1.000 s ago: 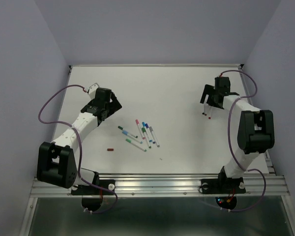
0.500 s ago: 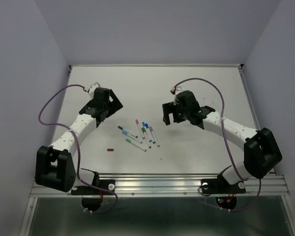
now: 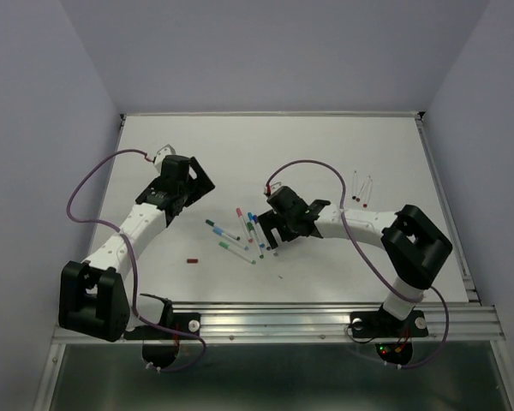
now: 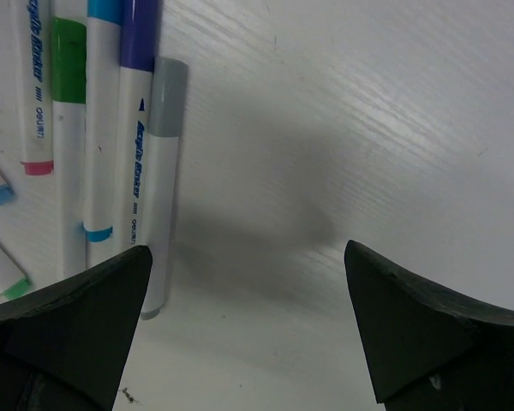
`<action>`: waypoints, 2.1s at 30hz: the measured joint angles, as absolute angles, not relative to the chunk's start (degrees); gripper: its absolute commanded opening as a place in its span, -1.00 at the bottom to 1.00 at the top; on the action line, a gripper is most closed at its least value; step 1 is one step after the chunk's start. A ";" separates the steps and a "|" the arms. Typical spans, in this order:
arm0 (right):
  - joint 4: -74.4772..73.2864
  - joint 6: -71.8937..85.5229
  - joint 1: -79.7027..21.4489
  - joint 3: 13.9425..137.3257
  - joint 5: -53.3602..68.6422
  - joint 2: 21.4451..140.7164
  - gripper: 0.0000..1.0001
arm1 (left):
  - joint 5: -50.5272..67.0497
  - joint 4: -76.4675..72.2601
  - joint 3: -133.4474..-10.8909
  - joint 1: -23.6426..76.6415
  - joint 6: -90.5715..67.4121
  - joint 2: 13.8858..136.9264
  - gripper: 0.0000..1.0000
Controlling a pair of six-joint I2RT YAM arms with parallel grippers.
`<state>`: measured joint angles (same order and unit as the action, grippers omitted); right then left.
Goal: Open the pen caps
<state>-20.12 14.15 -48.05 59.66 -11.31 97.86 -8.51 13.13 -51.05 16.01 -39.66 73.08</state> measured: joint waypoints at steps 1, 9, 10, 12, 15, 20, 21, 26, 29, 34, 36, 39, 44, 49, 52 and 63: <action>-20.14 14.57 -48.51 60.20 -11.38 98.59 1.00 | -8.38 13.06 -51.00 16.01 -39.66 72.93 0.98; -20.27 15.38 -49.63 62.33 -13.58 99.46 1.00 | -7.55 12.25 -50.30 16.01 -39.51 71.46 0.98; -20.29 15.42 -49.63 62.33 -13.67 99.48 1.00 | -7.53 12.27 -50.15 16.01 -39.48 71.42 0.98; -20.40 15.62 -49.63 62.35 -13.82 99.50 1.00 | -7.51 12.25 -50.11 16.01 -39.48 71.42 0.97; -20.56 16.08 -49.71 62.85 -14.28 100.16 1.00 | -7.51 12.23 -50.11 16.01 -39.46 71.37 0.98; -20.53 16.78 -50.22 63.55 -14.79 103.28 1.00 | -7.49 12.23 -50.11 16.01 -39.44 71.33 0.98; -20.36 16.82 -50.22 63.70 -14.76 103.48 1.00 | -7.49 12.23 -50.11 16.01 -39.44 71.31 0.98; -20.34 17.50 -50.28 64.03 -15.03 103.88 0.63 | -7.51 12.23 -50.11 16.01 -39.44 70.96 0.98; -19.94 18.72 -50.33 64.03 -14.92 103.98 -0.23 | -7.49 12.23 -50.11 16.01 -39.44 70.94 0.97; -19.07 20.38 -50.65 63.79 -14.87 104.18 -0.64 | -7.44 12.23 -50.11 16.01 -39.18 70.94 0.98; -18.79 20.69 -50.65 63.61 -14.92 104.18 -0.82 | -7.44 12.23 -50.11 16.01 -38.98 70.91 0.98; -18.28 21.34 -50.65 63.16 -15.05 103.92 -0.98 | -7.40 12.25 -50.11 16.01 -38.79 70.74 0.97; -16.23 21.87 -50.65 60.45 -15.68 101.93 -0.99 | -5.50 12.19 -50.11 16.01 -37.93 70.13 0.97; -16.60 20.40 -50.57 56.66 -16.71 96.38 -0.99 | 3.36 7.68 -48.49 16.01 -36.16 67.26 0.98; -15.33 18.96 -49.71 55.09 -15.53 89.25 -0.99 | 10.66 1.83 -45.65 16.34 -35.75 64.45 0.98; -4.75 16.67 -47.16 54.63 -4.21 73.89 -0.99 | 25.15 -14.94 -42.41 24.25 -37.76 62.74 0.98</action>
